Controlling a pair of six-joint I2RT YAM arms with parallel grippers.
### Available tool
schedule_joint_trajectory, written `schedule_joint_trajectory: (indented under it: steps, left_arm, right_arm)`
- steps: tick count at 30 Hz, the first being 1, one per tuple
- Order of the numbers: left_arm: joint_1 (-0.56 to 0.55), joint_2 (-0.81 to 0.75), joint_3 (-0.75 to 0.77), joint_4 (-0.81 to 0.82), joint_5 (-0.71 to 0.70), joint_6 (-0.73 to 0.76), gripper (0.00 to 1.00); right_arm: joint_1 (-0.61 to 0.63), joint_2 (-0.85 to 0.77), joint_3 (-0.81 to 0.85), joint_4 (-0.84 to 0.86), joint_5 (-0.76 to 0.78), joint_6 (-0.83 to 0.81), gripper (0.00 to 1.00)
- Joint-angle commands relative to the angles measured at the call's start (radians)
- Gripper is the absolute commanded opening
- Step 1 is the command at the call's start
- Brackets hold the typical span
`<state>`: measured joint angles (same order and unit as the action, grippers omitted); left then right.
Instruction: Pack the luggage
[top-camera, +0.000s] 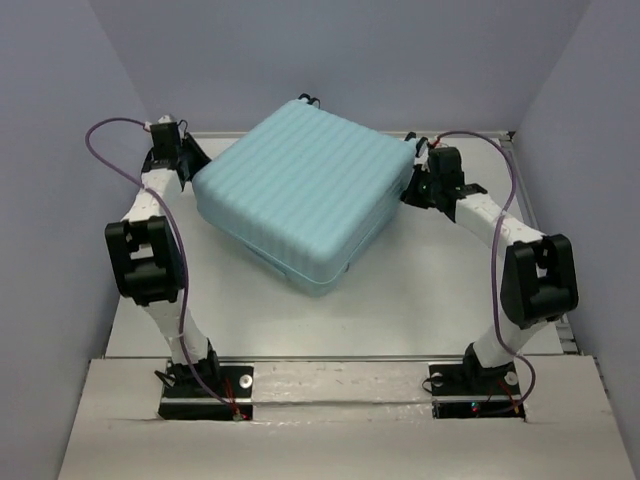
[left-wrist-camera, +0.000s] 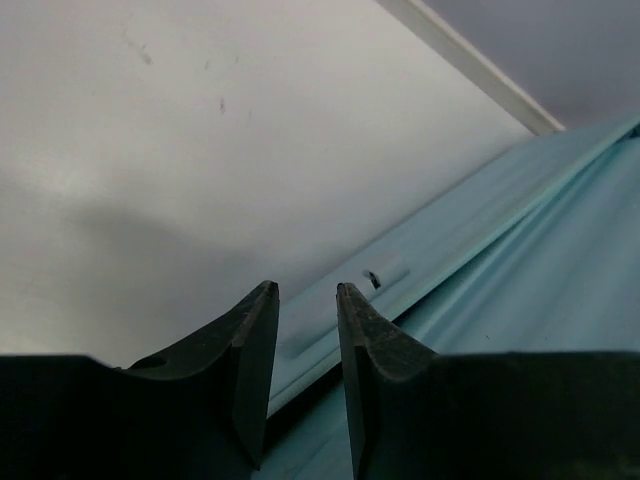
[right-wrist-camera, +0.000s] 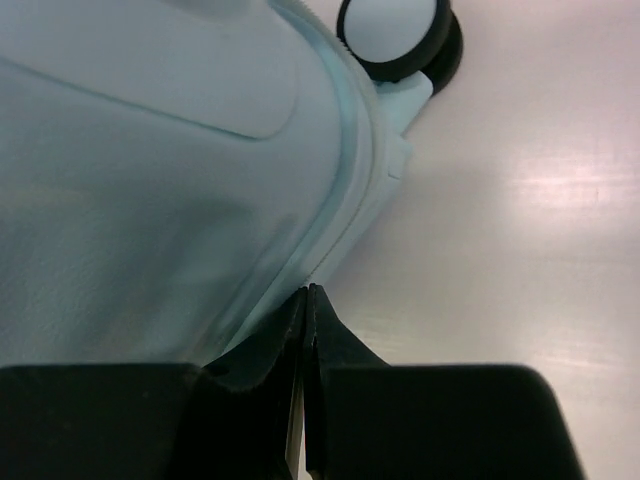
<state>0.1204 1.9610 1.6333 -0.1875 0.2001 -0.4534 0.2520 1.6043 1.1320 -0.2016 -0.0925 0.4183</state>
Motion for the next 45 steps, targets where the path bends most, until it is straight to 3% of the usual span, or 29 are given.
schedule_joint_trajectory:
  steps: [1, 5, 7, 8, 11, 12, 16, 17, 18, 20, 21, 22, 23, 25, 26, 29, 30, 34, 38, 45]
  left_arm:
    - [-0.031, -0.310, -0.297, 0.056, 0.082, -0.013, 0.40]
    - [-0.034, -0.506, -0.568, 0.126, 0.071, -0.027, 0.40]
    - [-0.015, -0.569, -0.578, 0.120, 0.042, -0.015, 0.42]
    - [0.016, -0.589, -0.538, 0.097, 0.038, -0.021, 0.47]
    - [0.035, -0.602, -0.387, 0.066, 0.025, -0.036, 0.60]
    - [0.035, -0.603, -0.295, 0.040, 0.010, -0.047, 0.71]
    - [0.033, -0.634, -0.103, -0.016, -0.040, -0.054, 0.82]
    - [0.032, -0.649, -0.086, -0.026, -0.044, -0.054, 0.82]
    - [0.024, -0.696, -0.081, -0.029, -0.042, -0.054, 0.81]
    - [-0.080, -0.760, -0.127, -0.017, -0.059, -0.012, 0.70]
    - [-0.147, -0.825, -0.157, -0.009, -0.091, 0.010, 0.60]
    - [-0.224, -0.856, -0.194, -0.003, -0.085, 0.027, 0.48]
    - [-0.357, -0.888, -0.284, 0.017, -0.067, 0.042, 0.33]
    - [-0.492, -0.973, -0.381, 0.031, -0.045, 0.041, 0.20]
    - [-0.631, -1.000, -0.457, 0.026, -0.060, 0.045, 0.13]
    - [-0.819, -1.119, -0.583, 0.022, -0.128, 0.025, 0.06]
    - [-0.911, -1.142, -0.611, 0.014, -0.126, 0.016, 0.06]
    - [-1.097, -1.196, -0.725, -0.049, -0.111, -0.045, 0.06]
    - [-1.228, -1.153, -0.864, -0.052, -0.204, -0.128, 0.06]
    - [-1.179, -0.980, -0.928, -0.003, -0.399, -0.100, 0.06]
  right_arm:
    - [-0.016, 0.127, 0.254, 0.245, -0.165, 0.022, 0.07]
    - [-0.026, 0.241, 0.458, 0.144, -0.246, 0.024, 0.09]
    - [-0.026, 0.244, 0.492, 0.067, -0.240, 0.005, 0.25]
    - [-0.036, 0.208, 0.465, 0.056, -0.210, -0.006, 0.37]
    - [-0.036, 0.096, 0.359, 0.053, -0.165, -0.013, 0.53]
    - [-0.048, 0.068, 0.339, 0.029, -0.158, -0.018, 0.61]
    - [-0.048, -0.084, 0.180, -0.010, -0.127, -0.012, 0.63]
    - [-0.048, -0.118, 0.134, -0.009, -0.128, -0.001, 0.62]
    - [-0.048, -0.189, 0.033, 0.007, -0.151, 0.013, 0.50]
    - [-0.048, -0.269, -0.081, 0.043, -0.213, 0.040, 0.26]
    - [-0.030, -0.338, -0.174, 0.072, -0.232, 0.053, 0.10]
    - [-0.013, -0.366, -0.208, 0.073, -0.242, 0.051, 0.08]
    - [0.024, -0.385, -0.231, 0.055, -0.257, 0.045, 0.07]
    - [0.065, -0.432, -0.285, 0.030, -0.263, 0.036, 0.07]
    - [0.110, -0.446, -0.303, 0.006, -0.254, 0.033, 0.07]
    - [0.139, -0.512, -0.368, -0.021, -0.239, 0.027, 0.07]
    - [0.148, -0.527, -0.380, -0.018, -0.254, 0.030, 0.07]
    - [0.159, -0.552, -0.376, -0.010, -0.337, 0.039, 0.07]
    - [0.171, -0.509, -0.315, 0.045, -0.374, 0.063, 0.07]
    - [0.171, -0.492, -0.323, 0.132, -0.273, 0.027, 0.07]
